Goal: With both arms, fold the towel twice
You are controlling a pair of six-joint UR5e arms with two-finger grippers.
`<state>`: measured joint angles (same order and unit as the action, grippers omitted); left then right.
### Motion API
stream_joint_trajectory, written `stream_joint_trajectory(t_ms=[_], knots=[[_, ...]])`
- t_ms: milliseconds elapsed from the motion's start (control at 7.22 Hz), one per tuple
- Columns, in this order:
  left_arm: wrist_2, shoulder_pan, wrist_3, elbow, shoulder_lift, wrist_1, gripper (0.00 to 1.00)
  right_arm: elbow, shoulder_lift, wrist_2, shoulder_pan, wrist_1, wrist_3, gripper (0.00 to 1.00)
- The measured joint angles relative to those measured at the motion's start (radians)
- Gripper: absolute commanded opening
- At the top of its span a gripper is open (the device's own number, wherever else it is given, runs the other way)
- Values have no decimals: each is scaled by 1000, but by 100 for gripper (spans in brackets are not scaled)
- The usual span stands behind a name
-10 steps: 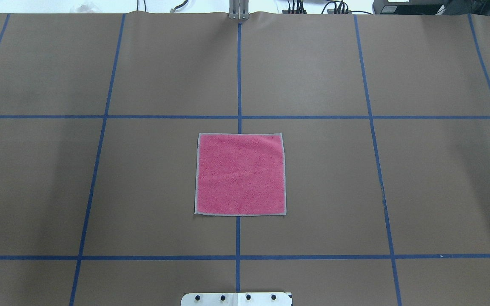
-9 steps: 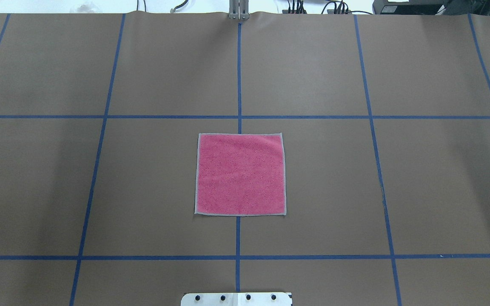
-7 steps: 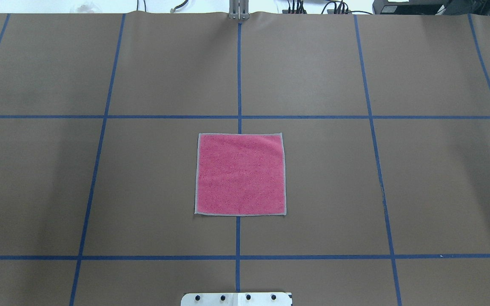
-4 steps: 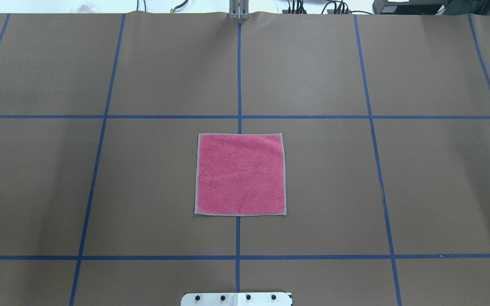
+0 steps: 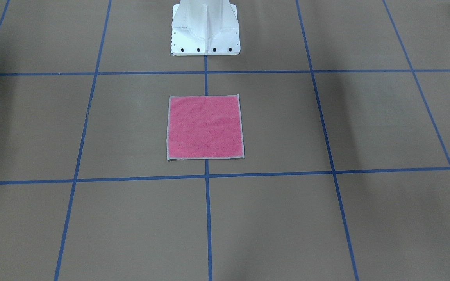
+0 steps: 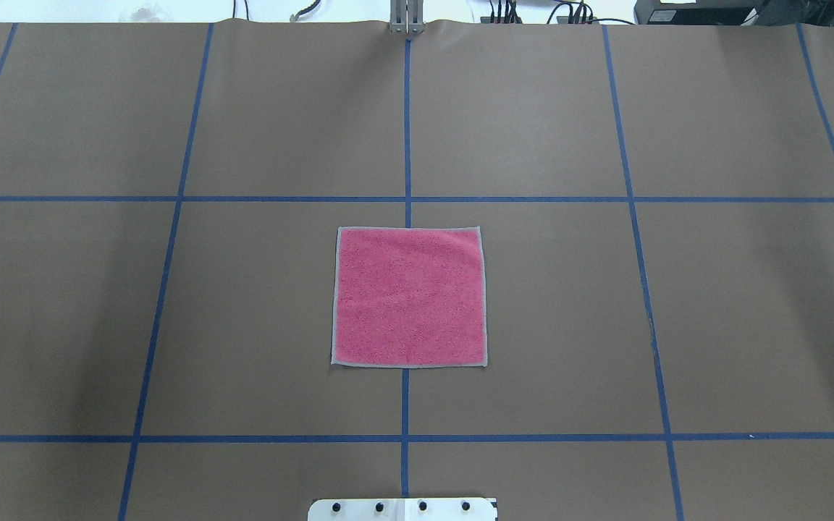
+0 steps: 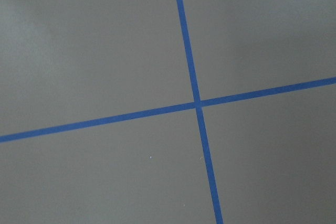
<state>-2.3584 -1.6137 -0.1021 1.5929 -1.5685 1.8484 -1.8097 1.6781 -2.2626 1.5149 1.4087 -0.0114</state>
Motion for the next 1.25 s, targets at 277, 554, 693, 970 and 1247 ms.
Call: stream_joint_trajectory(t_ms=[277,554,693,970,1247], knots=[[-7,1,6,4,-10,94,100,5,1,-2,0,-73,-9,100],[-9,7,76,5,-22,204,100,11,-5,5,-2,-145,-57,100],[-10,33,100,-2,-21,284,100,11,-9,6,-8,-163,-93,100],[-8,158,236,-2,-49,356,100,7,-37,4,-42,-178,-197,100],[-4,288,512,4,-101,437,100,2,-75,6,-139,-265,-418,100]])
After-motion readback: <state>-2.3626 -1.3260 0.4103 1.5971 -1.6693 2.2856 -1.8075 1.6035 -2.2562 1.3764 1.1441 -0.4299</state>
